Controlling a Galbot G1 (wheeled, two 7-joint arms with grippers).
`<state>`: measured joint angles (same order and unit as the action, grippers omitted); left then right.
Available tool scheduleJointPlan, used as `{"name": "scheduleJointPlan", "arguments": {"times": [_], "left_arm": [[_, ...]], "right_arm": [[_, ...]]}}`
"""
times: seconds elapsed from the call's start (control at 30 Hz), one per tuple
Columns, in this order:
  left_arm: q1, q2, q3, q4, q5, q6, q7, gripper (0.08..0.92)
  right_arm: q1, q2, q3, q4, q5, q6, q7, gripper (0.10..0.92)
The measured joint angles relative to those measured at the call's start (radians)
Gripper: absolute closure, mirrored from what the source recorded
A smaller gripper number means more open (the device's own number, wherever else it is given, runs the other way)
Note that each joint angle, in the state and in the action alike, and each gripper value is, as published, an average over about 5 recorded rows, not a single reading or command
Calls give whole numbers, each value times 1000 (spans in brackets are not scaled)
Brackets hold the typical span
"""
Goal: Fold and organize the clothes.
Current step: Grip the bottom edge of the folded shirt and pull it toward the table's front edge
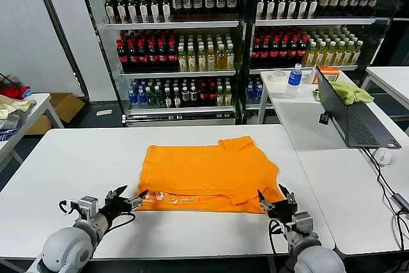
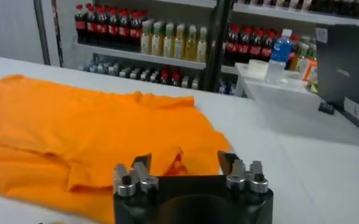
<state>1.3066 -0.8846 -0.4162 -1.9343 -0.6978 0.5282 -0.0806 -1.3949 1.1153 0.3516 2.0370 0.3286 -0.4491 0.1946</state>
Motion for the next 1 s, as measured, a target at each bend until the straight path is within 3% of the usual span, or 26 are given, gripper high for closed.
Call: {"name": "scheduleJointPlan", "arguments": {"times": [0.23,0.43,1.0], "left_arm": [[16,-16,10,-5,-4,22,-35,177],[24,-19,20,-5,-7,33,-59,218],[24,-40,55,1,29,40,-59,707]], "right_arm": [[-22,15,-1,-10,18,-10,13,214],[-33,22,0,-20,40,-18,23,362],[-41,36,6,-41,91,-12,22,853]]}}
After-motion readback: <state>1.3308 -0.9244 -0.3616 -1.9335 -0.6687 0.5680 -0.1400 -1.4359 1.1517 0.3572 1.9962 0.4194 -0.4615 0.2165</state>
